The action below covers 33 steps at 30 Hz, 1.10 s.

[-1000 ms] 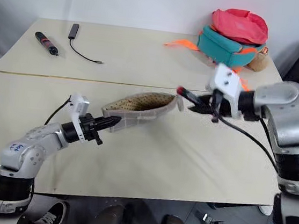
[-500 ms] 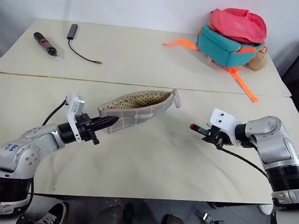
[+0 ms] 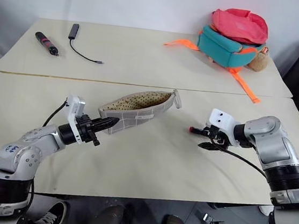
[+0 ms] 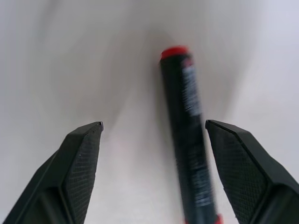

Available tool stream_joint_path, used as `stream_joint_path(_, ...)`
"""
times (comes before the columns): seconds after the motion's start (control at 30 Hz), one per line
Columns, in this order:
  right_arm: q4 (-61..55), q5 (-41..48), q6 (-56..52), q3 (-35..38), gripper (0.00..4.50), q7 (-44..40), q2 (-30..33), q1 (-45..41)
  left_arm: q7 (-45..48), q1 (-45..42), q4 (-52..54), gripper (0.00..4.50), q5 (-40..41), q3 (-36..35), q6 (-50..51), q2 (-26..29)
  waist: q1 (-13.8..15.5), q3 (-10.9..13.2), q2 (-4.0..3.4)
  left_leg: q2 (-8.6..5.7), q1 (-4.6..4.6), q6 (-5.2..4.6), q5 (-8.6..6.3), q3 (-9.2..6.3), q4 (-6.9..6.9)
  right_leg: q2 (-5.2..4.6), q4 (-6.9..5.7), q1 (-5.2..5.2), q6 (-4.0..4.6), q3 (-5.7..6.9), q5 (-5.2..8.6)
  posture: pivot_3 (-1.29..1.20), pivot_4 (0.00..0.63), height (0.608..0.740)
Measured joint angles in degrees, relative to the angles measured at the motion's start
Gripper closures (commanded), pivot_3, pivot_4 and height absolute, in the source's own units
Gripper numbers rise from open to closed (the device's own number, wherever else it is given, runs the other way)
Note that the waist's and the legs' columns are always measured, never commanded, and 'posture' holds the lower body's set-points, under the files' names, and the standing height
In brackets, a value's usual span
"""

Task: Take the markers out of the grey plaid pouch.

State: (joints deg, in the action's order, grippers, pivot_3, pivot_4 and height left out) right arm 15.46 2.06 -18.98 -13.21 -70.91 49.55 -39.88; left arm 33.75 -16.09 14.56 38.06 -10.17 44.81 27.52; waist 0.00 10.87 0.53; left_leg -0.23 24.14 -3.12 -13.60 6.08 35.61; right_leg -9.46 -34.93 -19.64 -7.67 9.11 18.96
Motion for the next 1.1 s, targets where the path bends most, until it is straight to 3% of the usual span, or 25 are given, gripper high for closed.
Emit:
stream_joint_path(0.23, -2.0, 2.4, 0.0, 5.0, 0.80, 1.8, -1.4, -10.9, -0.1, 0.2, 0.6, 4.50, 0.4, 0.1, 0.9, -0.6, -0.1, 0.1, -0.11, 0.04, -0.01, 0.06, -0.01, -0.02, -0.01, 0.03, -0.02, -0.03, 0.00, -0.01, 0.00, 0.00, 0.150, 0.740)
stream_joint_path(0.4, -12.2, 12.8, -8.9, 7.1, 0.80, 0.8, -8.2, -13.1, -0.3, 0.1, 0.7, 4.50, 1.3, 0.1, 1.9, -0.8, -0.1, 0.1, -0.11, 0.03, 0.01, 0.04, 0.00, -0.03, -0.02, 0.04, -0.03, -0.03, 0.00, 0.00, 0.00, 0.00, 0.150, 0.740)
stream_joint_path(0.57, -20.1, 17.4, -13.0, 6.3, 0.80, 2.0, -12.7, -14.1, -1.3, -1.8, 1.3, 4.50, 7.5, -0.2, 10.9, -0.1, 0.3, 0.1, -0.11, -0.06, 0.02, 0.01, -0.02, -0.13, 0.04, -0.01, -0.06, 0.03, -0.01, -0.02, -0.01, 0.00, 0.150, 0.740)
stream_joint_path(0.67, -19.9, 17.2, -13.0, 4.7, 1.42, 2.5, -13.3, -14.2, -1.3, -2.7, 3.5, 4.50, 11.1, -0.1, 15.9, 1.4, 0.2, 0.1, -0.10, -0.08, 0.01, 0.05, -0.04, -0.10, 0.04, -0.01, -0.08, 0.01, -0.03, -0.04, -0.02, 0.00, 0.150, 0.740)
stream_joint_path(0.83, -19.3, 12.9, -8.6, -0.7, 3.17, 0.9, -12.6, -14.0, -2.4, -5.2, 5.1, 4.50, 12.1, 0.0, 17.3, 1.3, -0.1, 0.1, -0.11, -0.05, 0.00, 0.02, 0.01, -0.01, 0.00, 0.05, -0.11, -0.07, -0.03, -0.03, -0.02, 0.00, 0.150, 0.740)
stream_joint_path(1.1, -16.1, 10.6, -6.1, -2.2, 3.17, -1.4, -11.7, -14.2, -3.7, -5.7, 5.6, 4.50, 12.1, 1.8, 17.7, 1.2, -0.1, 0.1, -0.10, -0.04, 0.01, 0.00, 0.02, 0.00, 0.01, 0.05, -0.10, -0.06, -0.03, -0.02, -0.02, 0.00, 0.150, 0.740)
